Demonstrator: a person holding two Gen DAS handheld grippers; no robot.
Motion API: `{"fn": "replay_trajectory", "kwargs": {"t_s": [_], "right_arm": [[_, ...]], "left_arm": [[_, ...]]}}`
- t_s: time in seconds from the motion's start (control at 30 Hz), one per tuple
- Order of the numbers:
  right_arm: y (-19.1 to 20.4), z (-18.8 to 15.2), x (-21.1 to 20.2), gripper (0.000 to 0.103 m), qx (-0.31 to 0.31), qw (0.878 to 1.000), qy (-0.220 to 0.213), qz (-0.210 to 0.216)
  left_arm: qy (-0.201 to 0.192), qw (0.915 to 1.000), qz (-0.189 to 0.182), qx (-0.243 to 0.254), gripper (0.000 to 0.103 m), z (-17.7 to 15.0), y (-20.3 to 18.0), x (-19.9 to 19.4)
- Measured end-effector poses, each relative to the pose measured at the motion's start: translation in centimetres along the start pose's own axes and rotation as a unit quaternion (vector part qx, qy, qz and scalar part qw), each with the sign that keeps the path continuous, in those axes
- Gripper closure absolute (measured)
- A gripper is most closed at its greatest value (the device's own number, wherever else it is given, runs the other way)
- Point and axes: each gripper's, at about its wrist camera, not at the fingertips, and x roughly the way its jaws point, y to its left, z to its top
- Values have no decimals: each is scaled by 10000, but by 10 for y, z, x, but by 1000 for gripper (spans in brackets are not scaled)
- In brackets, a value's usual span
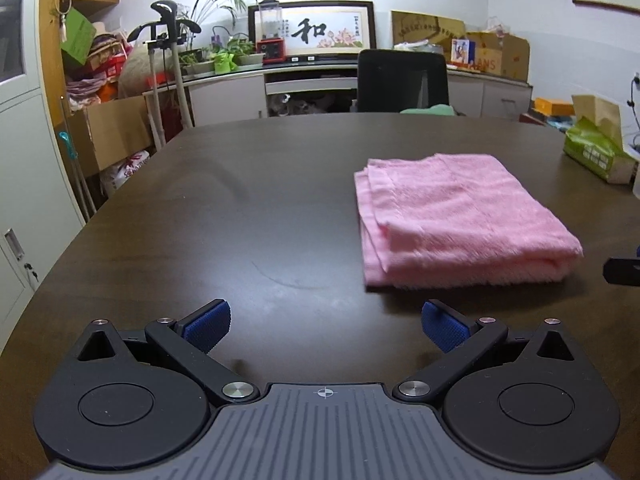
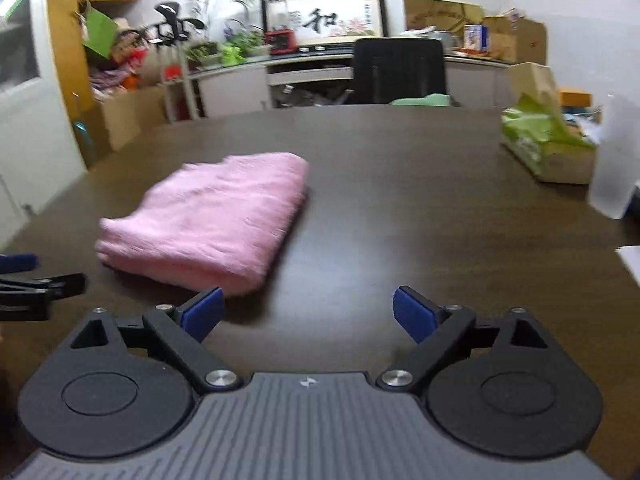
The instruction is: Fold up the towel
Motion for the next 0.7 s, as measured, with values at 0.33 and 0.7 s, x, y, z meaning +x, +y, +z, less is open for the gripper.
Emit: {"fn": "replay_trajectory", "kwargs": {"t_s": [0.33, 0.7], "right_arm": [[-10, -4, 18, 5, 53, 9992, 207, -344], [-11, -2, 22, 1, -131, 9979, 359, -531]], "left_arm": [[238, 9995, 169, -129, 0, -4, -15, 0], [330, 9988, 181, -318, 0, -5, -33, 1]]}}
